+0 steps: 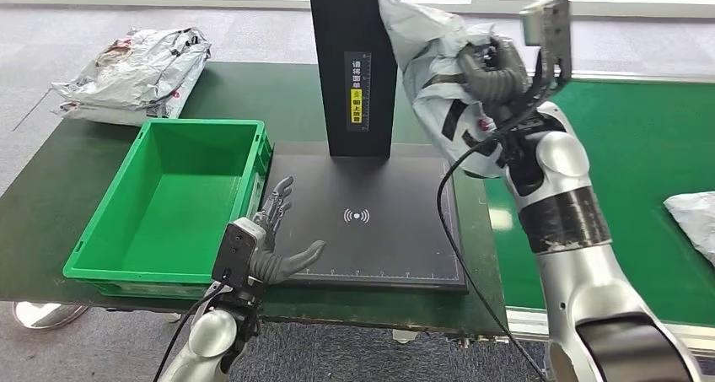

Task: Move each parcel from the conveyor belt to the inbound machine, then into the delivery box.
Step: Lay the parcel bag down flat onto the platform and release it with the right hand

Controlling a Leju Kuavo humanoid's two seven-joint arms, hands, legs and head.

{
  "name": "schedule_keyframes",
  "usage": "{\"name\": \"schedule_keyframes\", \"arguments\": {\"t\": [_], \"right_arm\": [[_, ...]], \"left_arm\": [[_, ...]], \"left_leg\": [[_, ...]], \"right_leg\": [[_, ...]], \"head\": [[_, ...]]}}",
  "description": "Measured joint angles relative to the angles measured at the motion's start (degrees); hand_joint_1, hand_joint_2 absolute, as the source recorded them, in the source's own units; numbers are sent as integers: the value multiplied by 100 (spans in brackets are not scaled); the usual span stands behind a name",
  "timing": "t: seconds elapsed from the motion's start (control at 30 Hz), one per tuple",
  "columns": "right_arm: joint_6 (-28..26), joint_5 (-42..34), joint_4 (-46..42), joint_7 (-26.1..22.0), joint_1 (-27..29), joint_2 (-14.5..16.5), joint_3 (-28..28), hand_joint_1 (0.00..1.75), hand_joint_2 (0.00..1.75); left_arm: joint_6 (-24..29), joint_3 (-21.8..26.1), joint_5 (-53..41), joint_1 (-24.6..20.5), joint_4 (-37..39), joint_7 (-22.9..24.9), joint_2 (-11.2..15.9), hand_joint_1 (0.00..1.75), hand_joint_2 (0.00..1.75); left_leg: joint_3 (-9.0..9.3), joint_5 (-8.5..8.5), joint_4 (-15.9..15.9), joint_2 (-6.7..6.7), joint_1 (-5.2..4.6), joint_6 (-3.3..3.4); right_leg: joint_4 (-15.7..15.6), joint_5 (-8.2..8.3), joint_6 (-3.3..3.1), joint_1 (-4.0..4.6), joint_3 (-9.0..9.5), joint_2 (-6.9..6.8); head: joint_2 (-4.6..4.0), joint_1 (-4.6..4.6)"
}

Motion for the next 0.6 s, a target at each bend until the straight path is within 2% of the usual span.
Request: {"name": "schedule_keyframes", "arguments": {"t": [0.13,0.27,0.6], "right_arm": [[500,188,1015,261,-298,204,530,0,175],[900,272,1750,505,-346,346,1004,0,175],[1062,277,2423,640,-315,439,1426,0,175]], "left_arm": [[1,1,30,-42,-16,0,14,0,175],[-1,0,67,-48,-30,3,61,0,175],[-5,0,98,-43,-73,8,166,0,175]], "left_leg": [[-1,1,0,-13,5,-2],[-2,1,0,-15,14,-3],[-2,1,2,-15,14,-2]], "right_leg": [[0,0,-1,6,0,-3],[0,-1,-1,7,0,-4],[-2,0,0,3,1,-4]], "head": [[2,0],[1,0],[2,0]]}}
